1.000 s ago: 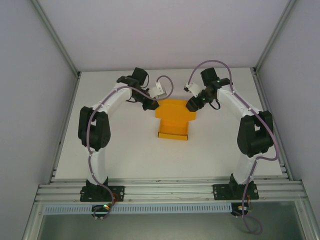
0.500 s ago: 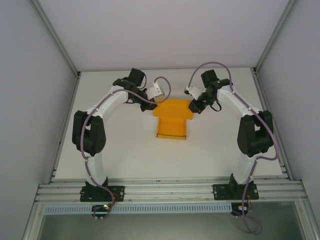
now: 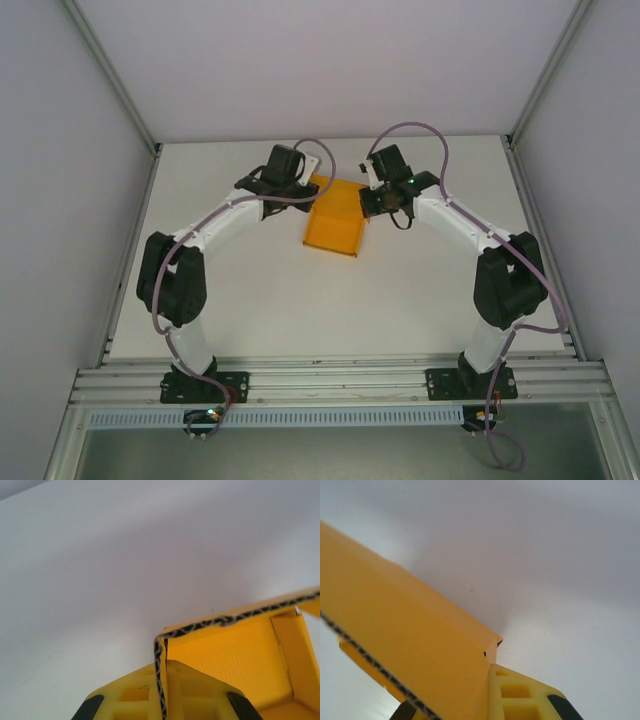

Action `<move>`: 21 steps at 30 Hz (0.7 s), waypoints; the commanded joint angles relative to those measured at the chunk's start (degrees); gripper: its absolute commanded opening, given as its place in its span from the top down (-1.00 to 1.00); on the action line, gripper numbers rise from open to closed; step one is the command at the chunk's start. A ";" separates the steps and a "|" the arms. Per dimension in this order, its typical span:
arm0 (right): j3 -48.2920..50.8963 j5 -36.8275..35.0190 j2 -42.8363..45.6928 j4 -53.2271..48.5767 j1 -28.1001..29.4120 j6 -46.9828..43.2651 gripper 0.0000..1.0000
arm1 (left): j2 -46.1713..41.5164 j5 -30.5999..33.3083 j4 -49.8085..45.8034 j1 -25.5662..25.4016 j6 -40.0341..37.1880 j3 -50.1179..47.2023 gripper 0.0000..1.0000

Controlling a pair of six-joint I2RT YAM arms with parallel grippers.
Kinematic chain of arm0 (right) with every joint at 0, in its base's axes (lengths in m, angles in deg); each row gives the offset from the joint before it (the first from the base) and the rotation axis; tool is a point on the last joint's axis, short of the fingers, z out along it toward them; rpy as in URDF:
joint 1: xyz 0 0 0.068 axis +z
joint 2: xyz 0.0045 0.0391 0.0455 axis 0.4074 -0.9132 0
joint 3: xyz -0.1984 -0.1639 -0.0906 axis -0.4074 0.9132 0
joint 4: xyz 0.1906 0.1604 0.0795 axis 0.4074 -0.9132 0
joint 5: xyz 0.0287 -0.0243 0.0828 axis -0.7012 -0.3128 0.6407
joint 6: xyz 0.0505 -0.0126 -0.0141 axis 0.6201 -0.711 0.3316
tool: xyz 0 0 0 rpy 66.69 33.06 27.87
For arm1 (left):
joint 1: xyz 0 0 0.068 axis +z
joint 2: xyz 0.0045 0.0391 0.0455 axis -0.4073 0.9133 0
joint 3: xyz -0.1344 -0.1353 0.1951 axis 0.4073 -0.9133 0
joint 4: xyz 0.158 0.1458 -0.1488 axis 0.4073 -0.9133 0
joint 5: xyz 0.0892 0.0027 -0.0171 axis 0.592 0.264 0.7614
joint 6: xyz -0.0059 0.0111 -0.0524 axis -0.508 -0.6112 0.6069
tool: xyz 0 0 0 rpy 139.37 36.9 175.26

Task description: Assemble paper box

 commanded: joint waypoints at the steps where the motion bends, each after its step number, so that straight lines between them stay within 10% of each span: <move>1: 0.03 -6.76 -0.31 12.04 1.16 17.13 0.90 | -0.10 8.31 4.96 -3.40 14.39 -2.49 1.00; 21: 8.24 -21.28 -0.89 23.85 9.81 22.67 0.98 | -1.85 4.78 20.39 -4.58 28.16 -13.35 1.00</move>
